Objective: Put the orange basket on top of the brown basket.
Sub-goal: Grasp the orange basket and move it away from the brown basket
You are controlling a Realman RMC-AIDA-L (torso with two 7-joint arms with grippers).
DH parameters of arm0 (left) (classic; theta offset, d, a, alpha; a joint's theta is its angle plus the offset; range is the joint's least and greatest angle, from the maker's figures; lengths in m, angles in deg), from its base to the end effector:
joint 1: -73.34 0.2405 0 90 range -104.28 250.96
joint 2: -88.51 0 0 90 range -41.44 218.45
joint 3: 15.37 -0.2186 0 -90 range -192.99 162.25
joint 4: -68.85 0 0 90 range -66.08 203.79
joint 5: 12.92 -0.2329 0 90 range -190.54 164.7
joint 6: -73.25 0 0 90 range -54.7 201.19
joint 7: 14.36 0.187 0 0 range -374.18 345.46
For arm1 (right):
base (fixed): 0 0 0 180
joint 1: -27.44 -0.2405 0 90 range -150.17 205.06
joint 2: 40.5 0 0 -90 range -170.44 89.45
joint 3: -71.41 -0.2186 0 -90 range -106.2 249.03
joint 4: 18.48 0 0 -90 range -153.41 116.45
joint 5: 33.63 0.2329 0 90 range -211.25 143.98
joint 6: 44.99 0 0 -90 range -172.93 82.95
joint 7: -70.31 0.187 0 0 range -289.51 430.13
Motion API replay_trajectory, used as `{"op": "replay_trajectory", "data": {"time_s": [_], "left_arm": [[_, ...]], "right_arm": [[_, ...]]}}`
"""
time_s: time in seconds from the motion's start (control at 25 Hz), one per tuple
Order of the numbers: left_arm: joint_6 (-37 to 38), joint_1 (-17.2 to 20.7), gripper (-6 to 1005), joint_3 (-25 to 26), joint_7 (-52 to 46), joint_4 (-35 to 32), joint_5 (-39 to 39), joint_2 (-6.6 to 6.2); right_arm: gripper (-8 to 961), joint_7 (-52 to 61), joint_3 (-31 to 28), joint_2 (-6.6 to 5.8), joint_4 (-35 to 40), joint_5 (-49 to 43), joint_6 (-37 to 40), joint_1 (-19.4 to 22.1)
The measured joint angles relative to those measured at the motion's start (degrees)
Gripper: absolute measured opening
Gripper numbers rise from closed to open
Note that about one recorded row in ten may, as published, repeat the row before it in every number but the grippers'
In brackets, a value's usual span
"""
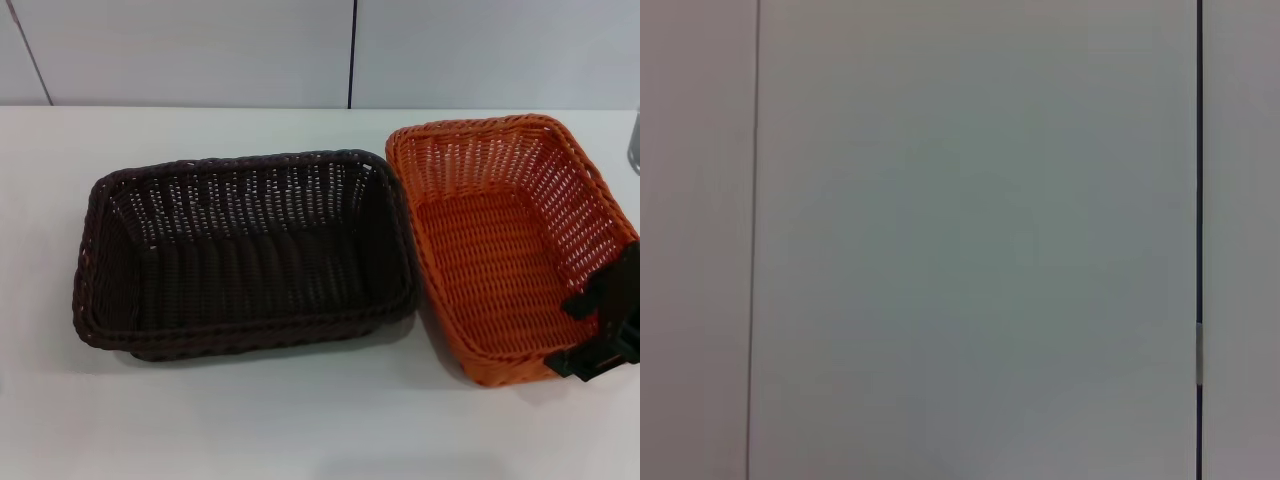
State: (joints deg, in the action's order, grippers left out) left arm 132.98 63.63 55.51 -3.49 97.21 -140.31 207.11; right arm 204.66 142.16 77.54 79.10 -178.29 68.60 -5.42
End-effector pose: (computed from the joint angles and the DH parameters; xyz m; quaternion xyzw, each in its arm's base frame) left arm -0.3723 0.3380 0.0573 -0.5239 -0.2970 -0.2274 0.7652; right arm 0.1278 0.3183 0.0508 -0.9533 0.2050 -0.1907 0.1133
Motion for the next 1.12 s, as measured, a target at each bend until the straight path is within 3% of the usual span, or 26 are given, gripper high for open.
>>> {"op": "replay_trajectory", "data": {"time_s": [0.6,1.12], "left_arm": [[-0.1,0.9,778,-0.1,-0.2,-0.1,-0.1,0.02],[0.1,0.9,777,-0.1,-0.2,-0.1,-0.1,-0.23]], "right_arm": [[677,0.2,9.4,0.78,-8.5,-3.6,-8.4,0.0],[678,0.5,11.5,0.81,-12.0,-5.9,-12.9,0.1]]}}
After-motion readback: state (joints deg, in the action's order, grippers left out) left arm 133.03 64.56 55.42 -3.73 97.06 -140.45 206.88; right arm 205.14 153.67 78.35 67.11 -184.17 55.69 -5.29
